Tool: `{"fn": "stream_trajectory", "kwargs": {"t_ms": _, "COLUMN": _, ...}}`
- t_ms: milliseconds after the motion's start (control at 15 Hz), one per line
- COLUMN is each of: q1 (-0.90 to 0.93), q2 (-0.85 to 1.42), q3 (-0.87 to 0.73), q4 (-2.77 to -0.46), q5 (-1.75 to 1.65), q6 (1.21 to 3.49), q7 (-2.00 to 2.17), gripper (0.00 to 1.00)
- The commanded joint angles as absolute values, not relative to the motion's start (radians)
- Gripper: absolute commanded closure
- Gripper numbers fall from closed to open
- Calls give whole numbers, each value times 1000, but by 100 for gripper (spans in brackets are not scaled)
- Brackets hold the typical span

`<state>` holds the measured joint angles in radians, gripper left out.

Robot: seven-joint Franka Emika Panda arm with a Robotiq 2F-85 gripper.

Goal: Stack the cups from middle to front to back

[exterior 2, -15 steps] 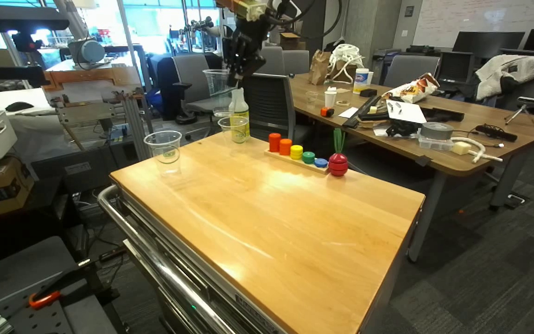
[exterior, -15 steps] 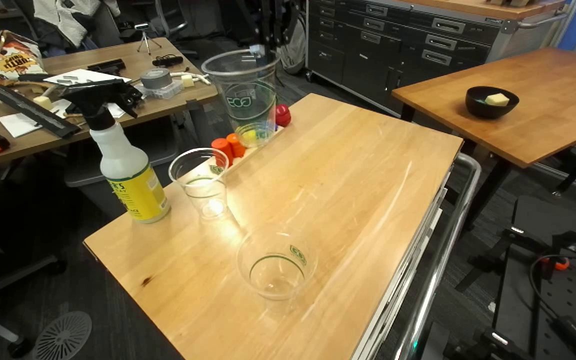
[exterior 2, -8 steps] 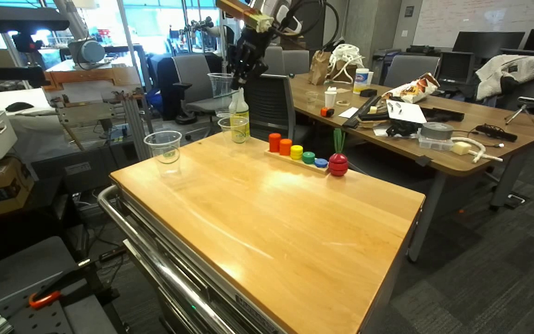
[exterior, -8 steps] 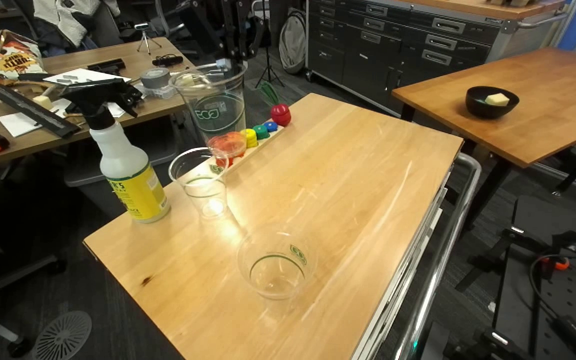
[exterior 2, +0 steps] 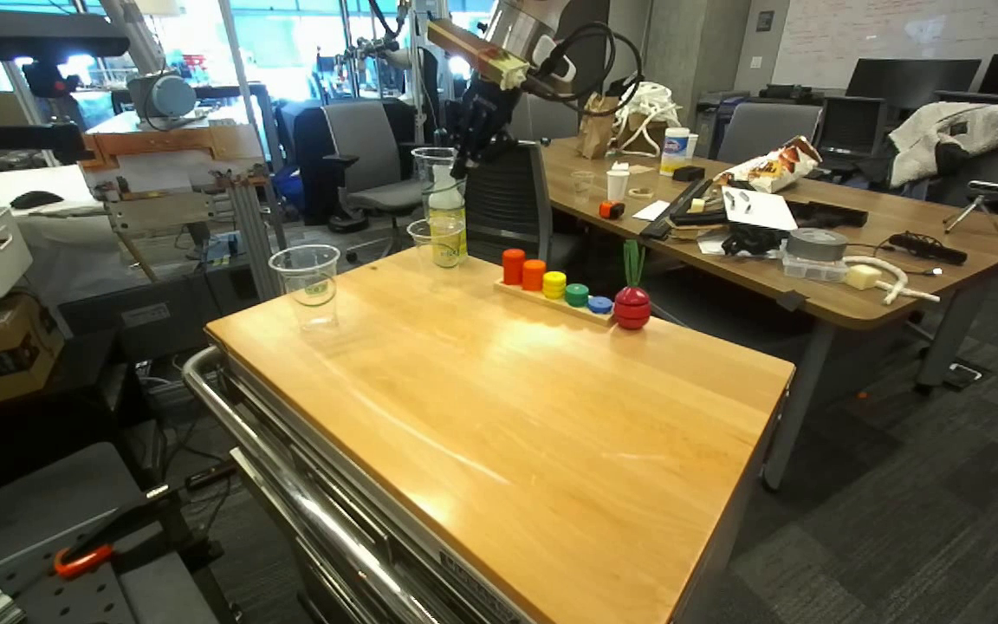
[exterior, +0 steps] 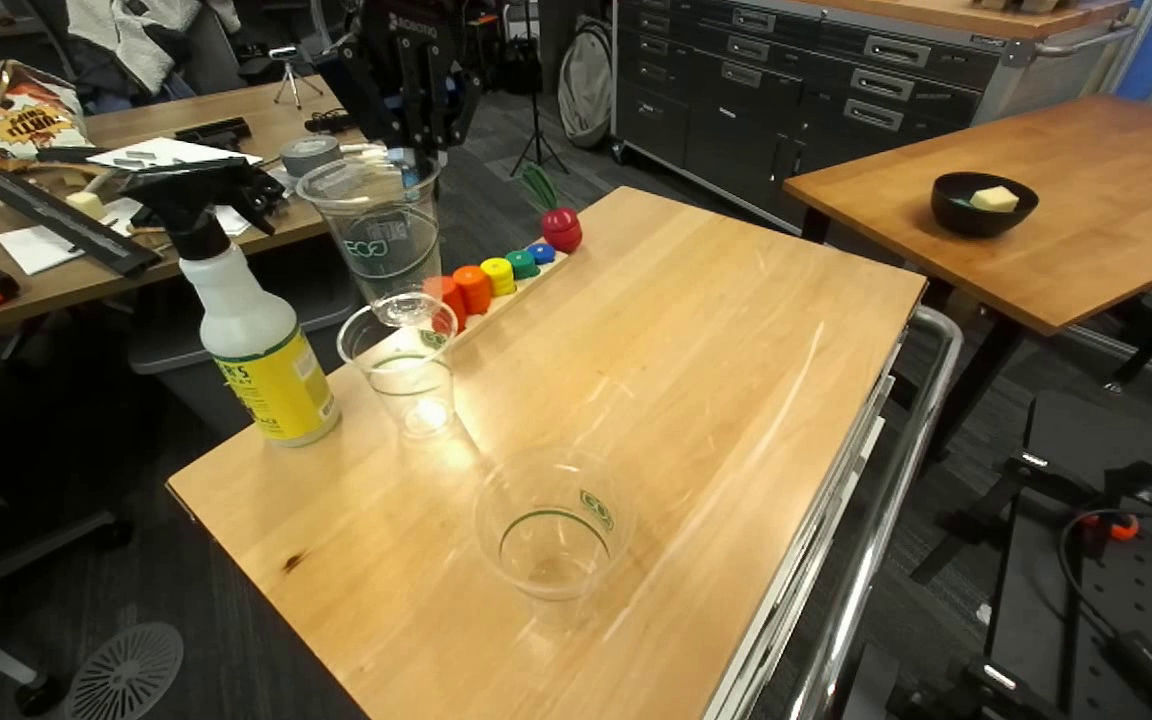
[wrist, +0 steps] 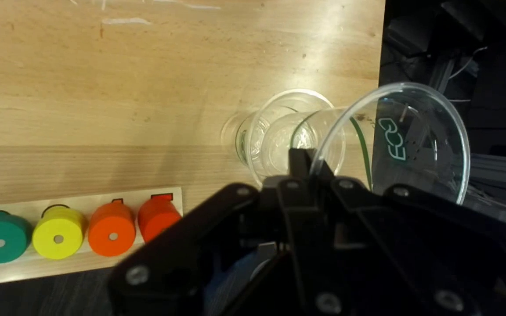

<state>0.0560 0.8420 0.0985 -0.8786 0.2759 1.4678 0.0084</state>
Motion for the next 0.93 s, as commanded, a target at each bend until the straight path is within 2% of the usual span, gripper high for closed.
{"fn": "stream_trajectory", "kwargs": {"t_ms": 0, "q1": 62, "q2": 915, "q3": 107, "q4": -743, "q5": 279, "q6": 1420, "q7": 25, "gripper": 99}}
{"fn": "stream_trajectory", "kwargs": {"t_ms": 867, "q1": 61, "q2": 993, "q3": 112, "q4": -754, "q5": 280, "q6": 1431, "q7": -10, "gripper": 99}}
